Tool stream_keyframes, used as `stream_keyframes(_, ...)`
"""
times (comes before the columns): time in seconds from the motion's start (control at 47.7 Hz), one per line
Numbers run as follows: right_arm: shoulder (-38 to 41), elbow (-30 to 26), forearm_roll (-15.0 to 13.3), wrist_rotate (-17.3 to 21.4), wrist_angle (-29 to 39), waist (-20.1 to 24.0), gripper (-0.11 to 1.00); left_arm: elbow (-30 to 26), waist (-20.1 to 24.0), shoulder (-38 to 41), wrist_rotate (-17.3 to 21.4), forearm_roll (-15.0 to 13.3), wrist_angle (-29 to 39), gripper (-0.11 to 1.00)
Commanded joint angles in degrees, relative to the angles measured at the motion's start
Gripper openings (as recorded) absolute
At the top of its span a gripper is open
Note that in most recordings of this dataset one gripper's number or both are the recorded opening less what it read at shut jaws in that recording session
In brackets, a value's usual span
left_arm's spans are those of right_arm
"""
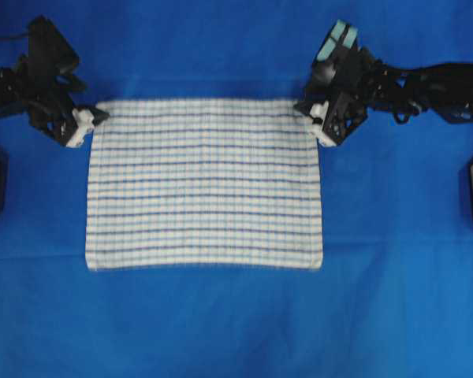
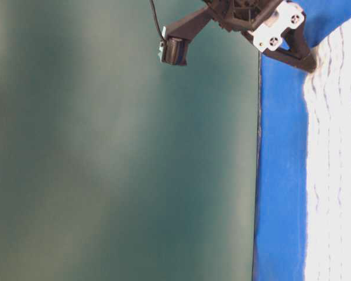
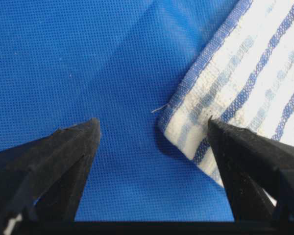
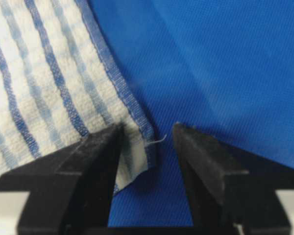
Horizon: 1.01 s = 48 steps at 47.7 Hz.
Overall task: Fold the blue towel.
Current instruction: 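Lift far edge with both grippers and fold it toward the near edge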
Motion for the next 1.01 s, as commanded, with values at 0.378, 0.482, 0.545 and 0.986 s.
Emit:
stream_keyframes(0.378,-0.3,-0.7,-0.4,-0.2,0.9,0.6,0.04,-2.4,-4.5,2.1,1.3,0.3,2.8,0.03)
stream_keyframes(0.482,-0.5,-0.8,-0.4,-0.2,0.9,0.6,0.04,-2.8,-4.6,1.5,1.6,0.3,4.6,0.03)
stream_keyframes(0.545,-1.1,-0.8,-0.4,-0.1,1.0,0.5,0.04,-3.3,-4.5,0.7,1.6,0.3,6.1,0.03)
stream_keyframes(0.986,-7.1,-0.4,-0.4,-0.1,1.2,-0.2,0.04,-6.5,-4.2,-6.8,5.0,0.3,12.0,0.03)
